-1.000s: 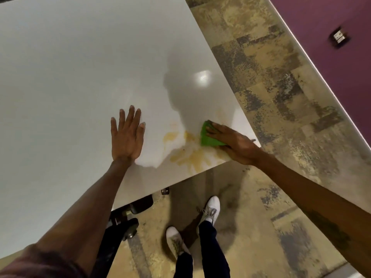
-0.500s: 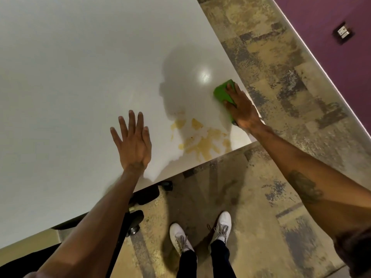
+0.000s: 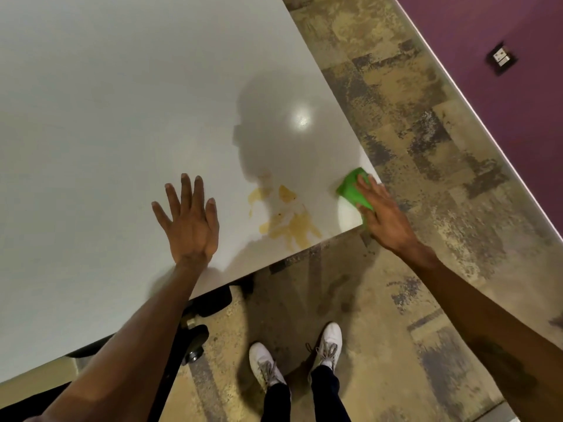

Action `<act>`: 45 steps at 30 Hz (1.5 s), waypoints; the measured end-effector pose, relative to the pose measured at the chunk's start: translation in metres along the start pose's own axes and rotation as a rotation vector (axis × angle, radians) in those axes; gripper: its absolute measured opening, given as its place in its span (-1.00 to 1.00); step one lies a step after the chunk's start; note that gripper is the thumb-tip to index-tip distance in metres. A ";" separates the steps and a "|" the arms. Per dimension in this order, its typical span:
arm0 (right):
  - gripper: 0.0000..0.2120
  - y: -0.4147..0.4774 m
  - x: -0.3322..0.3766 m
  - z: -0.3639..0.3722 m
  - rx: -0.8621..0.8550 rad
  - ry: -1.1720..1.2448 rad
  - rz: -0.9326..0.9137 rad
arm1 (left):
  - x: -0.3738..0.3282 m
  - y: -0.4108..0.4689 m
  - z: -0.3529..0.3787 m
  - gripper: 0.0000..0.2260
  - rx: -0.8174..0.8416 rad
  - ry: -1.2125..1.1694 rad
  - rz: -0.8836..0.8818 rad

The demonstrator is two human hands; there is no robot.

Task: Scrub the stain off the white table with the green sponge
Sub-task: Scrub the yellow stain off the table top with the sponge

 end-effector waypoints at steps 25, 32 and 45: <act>-0.39 -0.036 0.069 0.054 -0.134 -0.198 -0.058 | 0.025 -0.017 -0.003 -0.47 0.022 0.049 0.133; -0.45 0.072 0.061 0.047 -0.111 0.016 0.198 | 0.034 -0.012 -0.001 -0.48 0.003 0.039 -0.030; -0.42 -0.015 0.133 0.120 0.249 0.022 -0.411 | 0.036 -0.014 -0.001 -0.46 0.000 0.039 -0.014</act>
Point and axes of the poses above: each hand's wrist, its own y-axis towards the middle knuckle, its own z-axis out of the palm, x = y × z, the point moved 6 cm from there along y, towards the middle knuckle, and after that the axes turned 5 degrees about y, right-handed, at the moved point
